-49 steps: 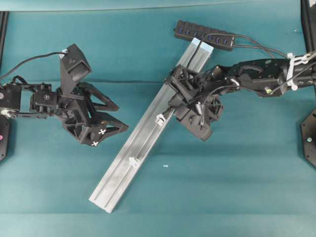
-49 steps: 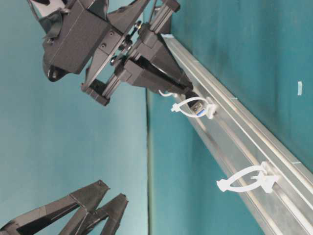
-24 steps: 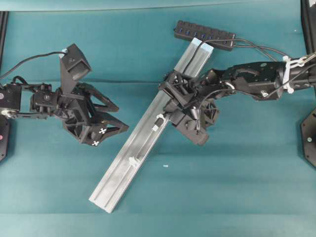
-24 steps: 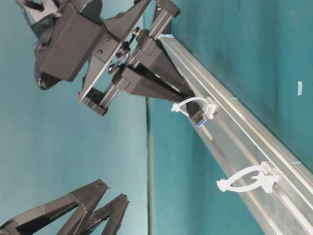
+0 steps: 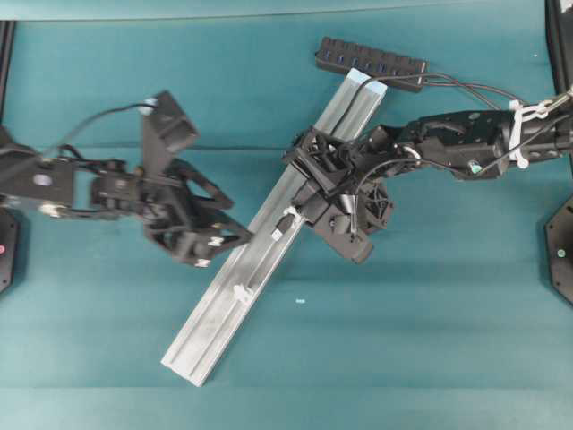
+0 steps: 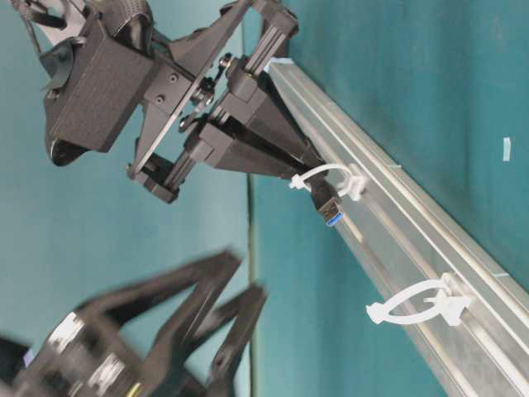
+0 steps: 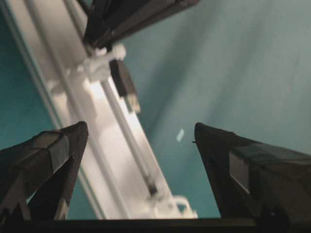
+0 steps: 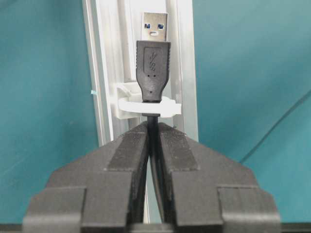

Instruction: Pass the USB cable through three rings with both arms.

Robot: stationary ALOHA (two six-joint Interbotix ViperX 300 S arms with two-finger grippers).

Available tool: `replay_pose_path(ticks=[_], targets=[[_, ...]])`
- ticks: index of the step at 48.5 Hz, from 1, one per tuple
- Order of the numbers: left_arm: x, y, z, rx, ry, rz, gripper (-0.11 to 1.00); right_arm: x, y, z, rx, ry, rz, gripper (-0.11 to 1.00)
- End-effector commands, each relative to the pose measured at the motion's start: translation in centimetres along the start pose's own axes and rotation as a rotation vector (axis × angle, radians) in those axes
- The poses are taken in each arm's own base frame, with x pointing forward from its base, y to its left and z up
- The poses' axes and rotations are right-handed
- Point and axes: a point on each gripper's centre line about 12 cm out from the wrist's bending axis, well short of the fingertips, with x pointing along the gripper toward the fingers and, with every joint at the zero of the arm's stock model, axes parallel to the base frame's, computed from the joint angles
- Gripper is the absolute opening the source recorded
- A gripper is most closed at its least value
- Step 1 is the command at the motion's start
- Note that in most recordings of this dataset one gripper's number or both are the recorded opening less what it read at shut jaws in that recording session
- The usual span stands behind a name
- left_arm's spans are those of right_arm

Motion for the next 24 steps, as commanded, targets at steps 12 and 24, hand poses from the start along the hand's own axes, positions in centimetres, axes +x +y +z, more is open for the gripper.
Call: replay_pose_path(ticks=[12, 24], targets=[[3.5, -0.2, 0.8, -0.005, -0.058, -0.038, 0.94, -0.2, -0.6, 0.6, 0.006, -0.013, -0.019, 0.11], [5.6, 0.2, 0.3, -0.013, -0.047, -0.031, 0.91, -0.2, -0.6, 0.6, 0.007, -0.013, -0.022, 0.11]])
